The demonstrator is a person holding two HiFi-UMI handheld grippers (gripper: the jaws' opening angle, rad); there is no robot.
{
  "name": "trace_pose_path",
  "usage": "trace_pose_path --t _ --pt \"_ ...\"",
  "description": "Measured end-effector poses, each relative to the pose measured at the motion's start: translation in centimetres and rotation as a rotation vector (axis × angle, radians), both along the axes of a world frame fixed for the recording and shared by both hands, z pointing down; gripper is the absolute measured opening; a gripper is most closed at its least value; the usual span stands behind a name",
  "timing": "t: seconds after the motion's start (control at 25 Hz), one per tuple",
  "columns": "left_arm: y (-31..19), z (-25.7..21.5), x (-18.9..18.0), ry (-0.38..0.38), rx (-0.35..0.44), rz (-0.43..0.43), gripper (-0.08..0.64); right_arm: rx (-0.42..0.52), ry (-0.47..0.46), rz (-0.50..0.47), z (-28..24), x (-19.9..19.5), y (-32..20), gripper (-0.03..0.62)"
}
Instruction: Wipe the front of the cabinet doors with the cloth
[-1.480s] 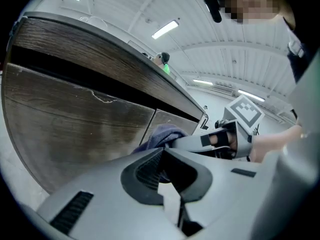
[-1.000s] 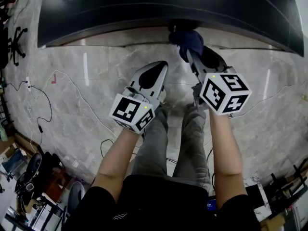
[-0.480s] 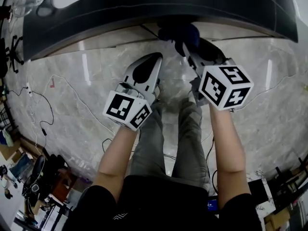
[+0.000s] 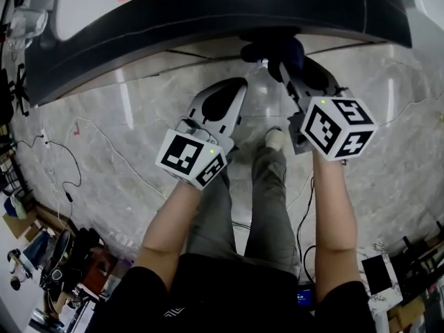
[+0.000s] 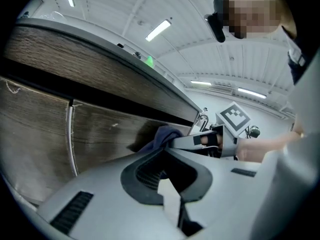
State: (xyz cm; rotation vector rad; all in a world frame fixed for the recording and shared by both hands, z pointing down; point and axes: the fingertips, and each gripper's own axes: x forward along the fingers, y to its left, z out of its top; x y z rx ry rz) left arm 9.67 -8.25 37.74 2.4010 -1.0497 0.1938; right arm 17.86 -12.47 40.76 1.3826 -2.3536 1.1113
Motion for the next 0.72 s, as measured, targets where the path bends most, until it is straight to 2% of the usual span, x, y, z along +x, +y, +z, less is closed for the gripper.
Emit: trace_pose_path --t 0.24,0.48,0.72 --pt "-0.2 0.5 2.9 0.005 -0.006 0.031 -0.002 -0.007 0.019 0.067 0.3 4.9 -0.3 0.086" --pt "0.0 1.3 7.5 0.005 -0.012 0.066 -0.002 -0.006 0.036 0.115 1.0 10.2 -0.5 0.086" --pt "-0.5 1.5 10.2 0.013 -0.018 0.092 -0.002 -0.013 0.036 0.150 1.4 13.0 -1.0 0.086"
